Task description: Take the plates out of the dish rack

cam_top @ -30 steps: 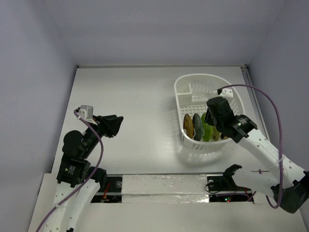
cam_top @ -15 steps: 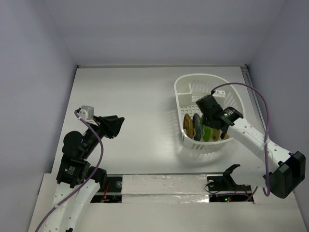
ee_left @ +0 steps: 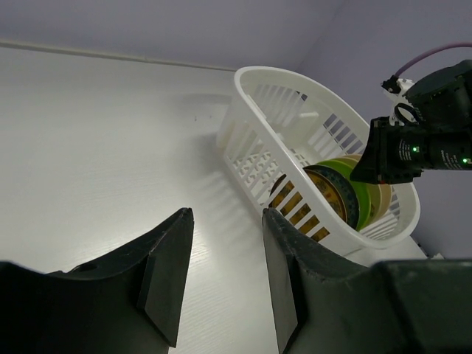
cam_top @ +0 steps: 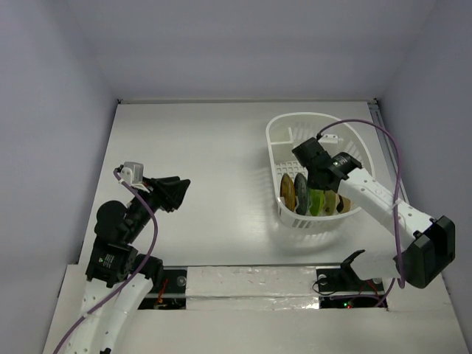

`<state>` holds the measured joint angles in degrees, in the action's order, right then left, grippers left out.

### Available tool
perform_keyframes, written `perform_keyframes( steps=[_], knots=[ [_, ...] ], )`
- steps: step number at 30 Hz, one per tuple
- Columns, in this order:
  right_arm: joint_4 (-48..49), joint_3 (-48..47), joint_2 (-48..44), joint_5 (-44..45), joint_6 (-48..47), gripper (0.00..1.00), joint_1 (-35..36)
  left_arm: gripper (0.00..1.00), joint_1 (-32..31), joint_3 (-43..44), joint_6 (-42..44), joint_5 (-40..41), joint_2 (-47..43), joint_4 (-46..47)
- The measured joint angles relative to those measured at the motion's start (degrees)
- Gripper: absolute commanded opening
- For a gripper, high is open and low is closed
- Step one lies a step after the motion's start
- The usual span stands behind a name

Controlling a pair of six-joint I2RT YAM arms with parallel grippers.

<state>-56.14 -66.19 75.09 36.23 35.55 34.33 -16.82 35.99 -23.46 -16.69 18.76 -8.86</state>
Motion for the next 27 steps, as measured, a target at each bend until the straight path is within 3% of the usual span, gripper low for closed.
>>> perform_keyframes(
  steps=[16,27],
  knots=[
    [-9.99,-7.58,5.64,2.38,-2.60,0.00,3.21,0.40,-1.22,0.00,0.00,0.68,-1.01,-0.02],
    [-15.85,-13.22,8.33,6.14,-2.75,0.00,5.64,0.40,-1.46,0.00,0.02,0.90,-1.38,-0.04]
  ],
)
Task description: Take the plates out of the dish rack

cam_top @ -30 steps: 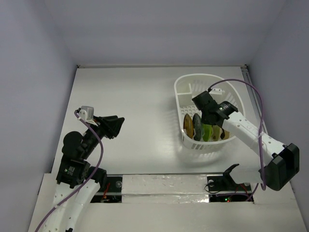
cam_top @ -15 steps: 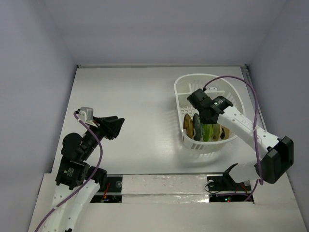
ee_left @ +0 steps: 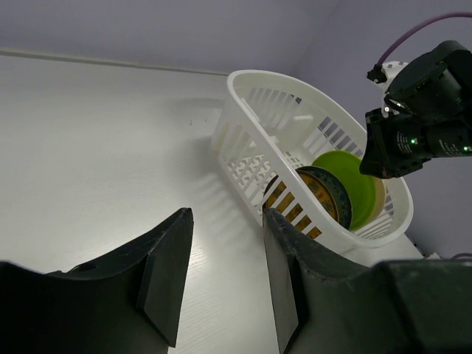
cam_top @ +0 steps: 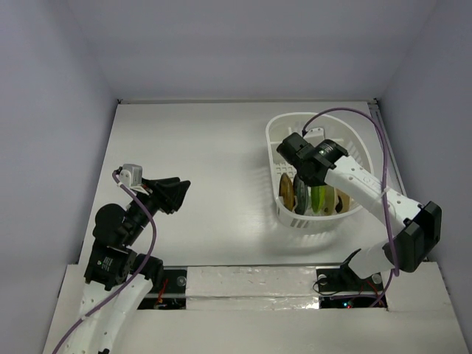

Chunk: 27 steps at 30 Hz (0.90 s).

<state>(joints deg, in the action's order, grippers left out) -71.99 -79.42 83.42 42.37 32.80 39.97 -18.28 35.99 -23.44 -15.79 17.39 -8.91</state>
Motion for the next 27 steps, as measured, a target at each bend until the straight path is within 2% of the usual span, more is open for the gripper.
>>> perform_keyframes(
  steps=[13,27],
  knots=[
    [-4.42,-10.14,-1.14,4.79,0.68,0.00,0.24,0.40,0.00,0.00,-0.02,0.04,-0.02,0.00],
    [-4.63,-21.75,-4.81,7.89,-1.25,0.00,1.38,0.41,0.00,0.00,-0.02,0.26,-0.02,0.00]
  ],
)
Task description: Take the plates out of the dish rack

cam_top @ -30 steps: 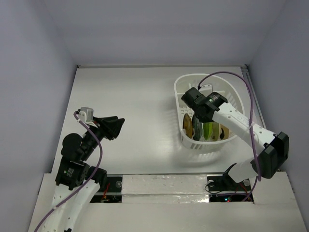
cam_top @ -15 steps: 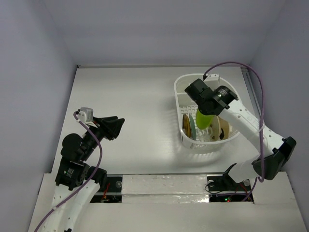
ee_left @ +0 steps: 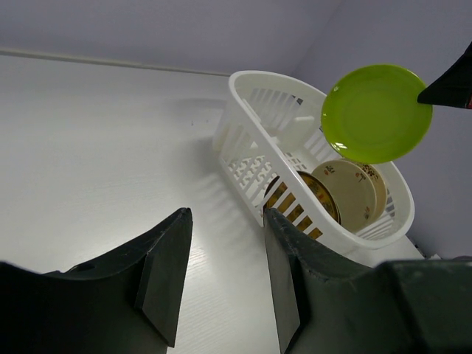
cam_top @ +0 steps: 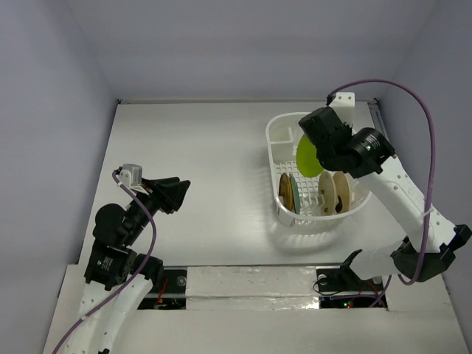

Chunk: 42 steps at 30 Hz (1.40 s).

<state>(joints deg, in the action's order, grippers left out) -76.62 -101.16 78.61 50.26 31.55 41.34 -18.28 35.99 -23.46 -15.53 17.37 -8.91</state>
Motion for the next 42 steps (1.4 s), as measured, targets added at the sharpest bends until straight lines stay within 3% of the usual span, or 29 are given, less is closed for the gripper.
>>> perform_keyframes(
  steps=[4,8,14,21,28,33,41,42],
  knots=[
    [8.22,1.46,-0.68,-3.19,-2.58,0.00,1.38,0.41,0.00,0.00,0.00,0.15,0.00,0.00],
    [23.10,8.11,-0.59,-11.50,-4.33,0.00,4.24,0.41,0.00,0.00,0.00,0.44,0.02,-0.02],
    [40.39,8.50,13.79,-20.87,-4.52,0.00,9.66,0.41,0.02,0.00,-0.02,1.97,0.02,-0.24],
    [48.37,3.74,32.33,-25.35,-3.87,0.00,10.86,0.41,0.02,0.00,-0.02,3.63,0.02,-0.72],
    [51.67,6.19,36.96,-26.25,-1.92,0.00,10.71,0.41,0.42,0.00,-0.02,3.82,0.04,-0.81],
    [55.49,11.89,36.87,-27.23,0.35,0.18,10.71,0.41,0.42,0.00,-0.04,3.78,0.13,-0.81],
    [56.72,19.28,36.81,-28.48,1.95,0.39,10.88,0.41,0.94,0.00,-0.04,3.69,0.50,-0.79],
    [56.59,19.63,36.68,-28.70,1.79,0.47,10.93,0.41,1.05,0.00,-0.04,3.67,0.59,-0.81]
  ],
)
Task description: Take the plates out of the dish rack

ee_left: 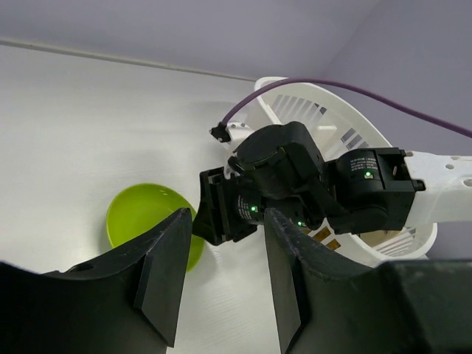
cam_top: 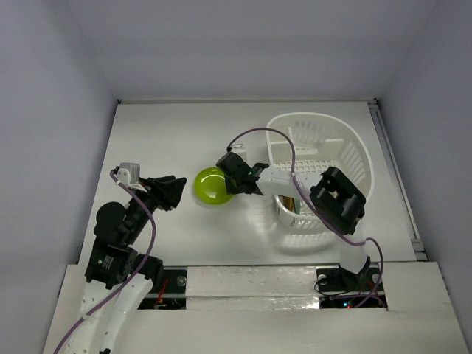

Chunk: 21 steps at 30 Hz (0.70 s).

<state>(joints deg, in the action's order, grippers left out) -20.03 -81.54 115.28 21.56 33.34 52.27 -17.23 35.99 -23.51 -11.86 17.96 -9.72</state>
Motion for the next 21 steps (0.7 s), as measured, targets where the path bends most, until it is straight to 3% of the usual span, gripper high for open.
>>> perform_keyframes(
  steps=[6,8,11,12,15,21],
  knots=[
    [-0.81,1.49,-6.01,-1.16,-1.18,0.71,0.61,0.41,0.04,0.00,0.00,-0.09,0.26,0.00],
    [-0.96,2.91,-11.39,-1.18,-1.60,0.72,0.72,0.41,0.04,0.00,0.00,-0.11,0.28,0.02],
    [-1.62,6.25,-22.56,-0.48,-1.95,0.54,0.76,0.41,0.04,0.00,0.00,-0.11,0.28,0.02],
    [-1.97,7.41,-27.08,0.15,-2.12,0.31,0.76,0.41,0.04,0.00,0.00,-0.13,0.28,0.04],
    [-4.35,10.71,-39.82,3.74,-1.05,0.00,0.81,0.41,0.04,0.00,0.00,-0.15,0.26,0.02],
    [-16.20,12.94,-55.60,10.25,2.34,0.02,-4.09,0.41,0.04,0.00,0.00,-0.35,0.20,0.04]
  ],
)
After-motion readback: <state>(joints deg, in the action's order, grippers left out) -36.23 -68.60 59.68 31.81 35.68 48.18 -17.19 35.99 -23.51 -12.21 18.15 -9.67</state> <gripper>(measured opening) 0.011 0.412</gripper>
